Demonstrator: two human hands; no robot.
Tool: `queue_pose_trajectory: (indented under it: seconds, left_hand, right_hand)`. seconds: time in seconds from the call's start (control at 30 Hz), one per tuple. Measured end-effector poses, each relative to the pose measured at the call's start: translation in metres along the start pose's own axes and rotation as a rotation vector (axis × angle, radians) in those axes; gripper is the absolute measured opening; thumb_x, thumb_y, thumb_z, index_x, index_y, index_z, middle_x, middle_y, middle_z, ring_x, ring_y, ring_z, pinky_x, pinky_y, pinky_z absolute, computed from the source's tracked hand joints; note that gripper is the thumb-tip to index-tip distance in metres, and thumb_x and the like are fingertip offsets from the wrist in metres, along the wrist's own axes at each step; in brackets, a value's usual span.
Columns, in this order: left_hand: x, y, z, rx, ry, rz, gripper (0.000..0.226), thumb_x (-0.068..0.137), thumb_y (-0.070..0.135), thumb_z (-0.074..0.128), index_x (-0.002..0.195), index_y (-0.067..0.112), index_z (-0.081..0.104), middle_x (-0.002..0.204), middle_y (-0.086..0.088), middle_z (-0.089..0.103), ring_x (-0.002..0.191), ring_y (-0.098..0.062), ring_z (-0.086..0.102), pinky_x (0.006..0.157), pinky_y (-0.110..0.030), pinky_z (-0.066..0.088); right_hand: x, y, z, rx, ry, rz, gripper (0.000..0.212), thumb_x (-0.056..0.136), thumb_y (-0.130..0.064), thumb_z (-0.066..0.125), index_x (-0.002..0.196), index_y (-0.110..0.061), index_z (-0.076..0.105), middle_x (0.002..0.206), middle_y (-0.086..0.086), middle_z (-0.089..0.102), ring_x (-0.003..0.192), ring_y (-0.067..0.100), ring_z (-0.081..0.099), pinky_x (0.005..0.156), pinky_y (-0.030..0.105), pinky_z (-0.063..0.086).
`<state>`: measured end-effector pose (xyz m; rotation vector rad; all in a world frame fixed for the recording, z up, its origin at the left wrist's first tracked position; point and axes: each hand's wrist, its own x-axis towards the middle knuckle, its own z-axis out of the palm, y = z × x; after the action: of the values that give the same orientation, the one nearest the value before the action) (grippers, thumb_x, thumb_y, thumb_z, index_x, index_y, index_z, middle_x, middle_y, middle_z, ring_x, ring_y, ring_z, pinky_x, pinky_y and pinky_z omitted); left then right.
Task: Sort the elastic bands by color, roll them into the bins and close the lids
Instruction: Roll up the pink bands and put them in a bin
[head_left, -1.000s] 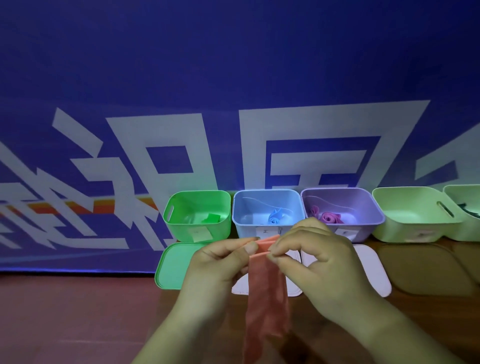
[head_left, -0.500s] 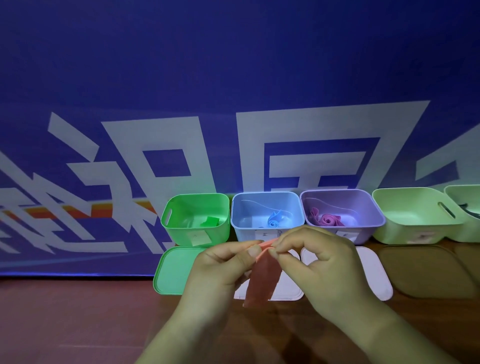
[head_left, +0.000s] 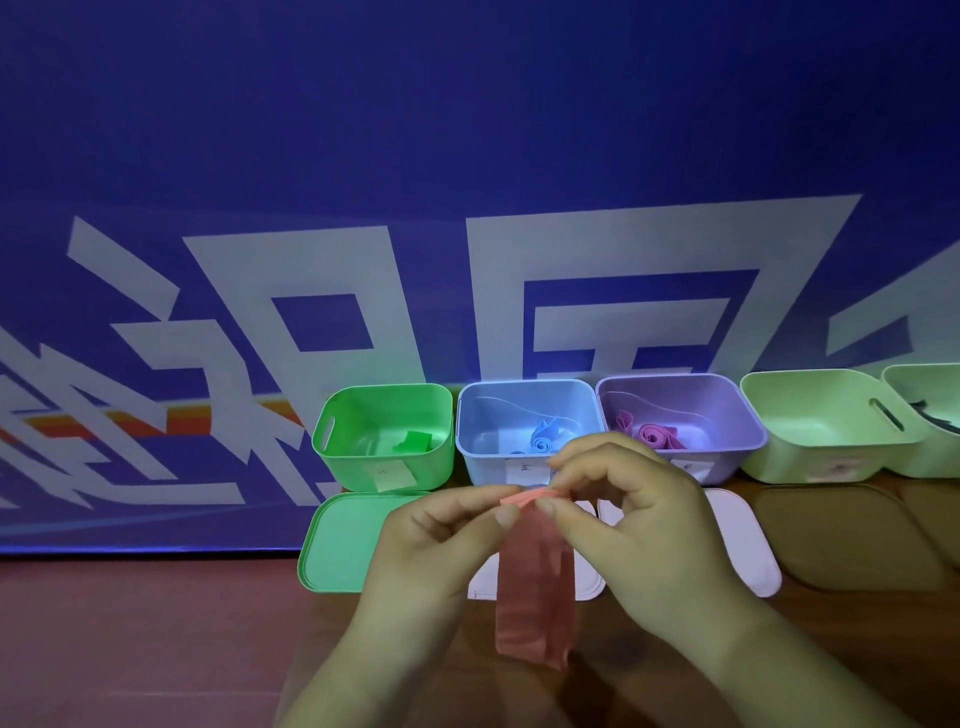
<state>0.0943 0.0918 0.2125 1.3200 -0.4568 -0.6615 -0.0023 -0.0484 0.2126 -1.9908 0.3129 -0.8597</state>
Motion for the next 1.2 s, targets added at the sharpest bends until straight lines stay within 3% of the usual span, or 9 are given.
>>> queue_pose_trajectory:
  seconds: [0.1, 0.23, 0.37, 0.6, 0.7, 0.83, 0.93, 1.03, 1.2]
  left_hand:
    - [0.002, -0.002, -0.001, 0.038, 0.049, 0.043, 0.018, 0.077, 0.011, 0.070, 0.088, 0.019, 0.081, 0.090, -0.010, 0.078, 0.087, -0.023, 0.074, 0.082, -0.030, 0.058]
    - [0.005, -0.008, -0.003, 0.061, 0.108, 0.076, 0.021, 0.075, 0.010, 0.071, 0.095, 0.013, 0.077, 0.088, -0.010, 0.077, 0.083, -0.019, 0.073, 0.080, -0.028, 0.059]
    - [0.009, -0.012, -0.004, 0.089, 0.146, 0.116, 0.020, 0.082, -0.007, 0.068, 0.094, 0.008, 0.072, 0.078, -0.012, 0.076, 0.073, -0.016, 0.071, 0.071, -0.021, 0.057]
    - [0.014, -0.013, 0.003, 0.086, 0.135, 0.185, 0.025, 0.087, -0.004, 0.065, 0.104, 0.014, 0.067, 0.080, -0.008, 0.075, 0.077, -0.013, 0.070, 0.073, -0.019, 0.054]
    - [0.011, -0.015, 0.006, 0.159, 0.067, 0.212, 0.047, 0.083, 0.007, 0.072, 0.123, 0.029, 0.060, 0.094, -0.005, 0.076, 0.093, -0.017, 0.071, 0.086, -0.027, 0.054]
    - [0.012, -0.024, 0.018, 0.371, 0.020, 0.280, 0.092, 0.073, 0.023, 0.084, 0.145, 0.048, 0.031, 0.113, 0.010, 0.071, 0.111, -0.011, 0.065, 0.098, -0.031, 0.048]
    - [0.019, -0.026, 0.033, 0.499, 0.050, 0.303, 0.110, 0.070, 0.037, 0.087, 0.148, 0.054, 0.012, 0.118, 0.019, 0.067, 0.113, -0.002, 0.061, 0.094, -0.023, 0.048]
    - [0.027, -0.027, 0.047, 0.549, 0.104, 0.351, 0.103, 0.074, 0.033, 0.083, 0.149, 0.051, 0.014, 0.116, 0.023, 0.065, 0.107, 0.007, 0.061, 0.082, -0.007, 0.045]
    - [0.030, -0.027, 0.058, 0.605, 0.142, 0.387, 0.094, 0.080, 0.032, 0.074, 0.145, 0.060, 0.011, 0.108, 0.028, 0.065, 0.092, 0.006, 0.062, 0.067, -0.013, 0.049]
  right_hand:
    - [0.001, -0.001, 0.000, 0.094, -0.035, 0.136, 0.028, 0.075, -0.004, 0.082, 0.081, -0.029, 0.071, 0.092, -0.009, 0.071, 0.086, 0.012, 0.069, 0.078, 0.018, 0.053]
    - [0.005, -0.004, -0.002, 0.159, -0.066, 0.291, 0.025, 0.076, -0.007, 0.081, 0.083, -0.028, 0.072, 0.087, -0.005, 0.074, 0.079, 0.014, 0.071, 0.078, 0.027, 0.057]
    - [0.010, -0.009, -0.003, 0.122, -0.131, 0.317, 0.020, 0.078, -0.008, 0.080, 0.080, -0.026, 0.073, 0.081, -0.007, 0.074, 0.073, 0.011, 0.070, 0.071, 0.022, 0.056]
    - [0.029, -0.019, -0.011, -0.007, -0.242, 0.287, 0.025, 0.077, -0.010, 0.079, 0.085, -0.032, 0.071, 0.080, -0.008, 0.070, 0.062, 0.010, 0.062, 0.066, 0.025, 0.058]
    - [0.039, -0.026, -0.016, -0.018, -0.169, 0.254, 0.023, 0.077, -0.007, 0.078, 0.082, -0.029, 0.071, 0.078, -0.010, 0.070, 0.063, 0.014, 0.064, 0.066, 0.032, 0.058]
    - [0.046, -0.036, -0.024, -0.009, -0.090, 0.210, 0.024, 0.078, -0.013, 0.080, 0.084, -0.034, 0.069, 0.077, -0.011, 0.070, 0.066, 0.011, 0.065, 0.062, 0.030, 0.058]
    - [0.047, -0.044, -0.030, -0.046, -0.036, 0.164, 0.021, 0.078, -0.013, 0.079, 0.081, -0.032, 0.068, 0.075, -0.012, 0.071, 0.067, 0.007, 0.065, 0.061, 0.020, 0.052]
    - [0.046, -0.051, -0.038, -0.073, 0.001, 0.143, 0.020, 0.078, -0.009, 0.078, 0.076, -0.027, 0.069, 0.077, -0.011, 0.071, 0.069, 0.005, 0.066, 0.065, 0.016, 0.052]
    - [0.045, -0.052, -0.051, -0.134, 0.062, 0.137, 0.021, 0.080, -0.008, 0.077, 0.077, -0.027, 0.069, 0.078, -0.016, 0.070, 0.074, 0.003, 0.067, 0.064, 0.011, 0.051]
